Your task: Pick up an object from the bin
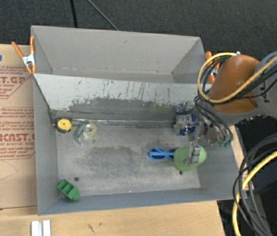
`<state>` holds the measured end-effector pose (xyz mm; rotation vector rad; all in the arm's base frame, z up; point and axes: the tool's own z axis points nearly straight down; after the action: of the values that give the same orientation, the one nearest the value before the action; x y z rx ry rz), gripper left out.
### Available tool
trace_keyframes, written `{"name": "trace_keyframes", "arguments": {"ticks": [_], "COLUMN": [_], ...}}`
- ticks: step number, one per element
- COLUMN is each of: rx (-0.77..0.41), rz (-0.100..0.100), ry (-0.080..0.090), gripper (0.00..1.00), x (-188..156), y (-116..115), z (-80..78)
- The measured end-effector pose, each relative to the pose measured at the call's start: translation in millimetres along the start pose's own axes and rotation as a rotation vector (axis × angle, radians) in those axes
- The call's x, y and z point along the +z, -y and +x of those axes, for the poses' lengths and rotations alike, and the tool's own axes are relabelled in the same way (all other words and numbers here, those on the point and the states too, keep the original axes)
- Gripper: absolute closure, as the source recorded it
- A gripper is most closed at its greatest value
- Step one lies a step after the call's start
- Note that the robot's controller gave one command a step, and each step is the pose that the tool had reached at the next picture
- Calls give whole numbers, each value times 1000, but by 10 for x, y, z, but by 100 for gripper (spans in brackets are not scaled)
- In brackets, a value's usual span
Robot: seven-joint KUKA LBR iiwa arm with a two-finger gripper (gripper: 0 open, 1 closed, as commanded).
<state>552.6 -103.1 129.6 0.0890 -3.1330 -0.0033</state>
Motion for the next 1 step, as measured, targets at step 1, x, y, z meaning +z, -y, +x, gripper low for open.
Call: {"name": "trace_keyframes", "arguments": {"ticks": [1], "rx": [112], "rz": [-18], "ry": [14], "gripper": [0], "x": [458], "y": [204], "z": [-322]}}
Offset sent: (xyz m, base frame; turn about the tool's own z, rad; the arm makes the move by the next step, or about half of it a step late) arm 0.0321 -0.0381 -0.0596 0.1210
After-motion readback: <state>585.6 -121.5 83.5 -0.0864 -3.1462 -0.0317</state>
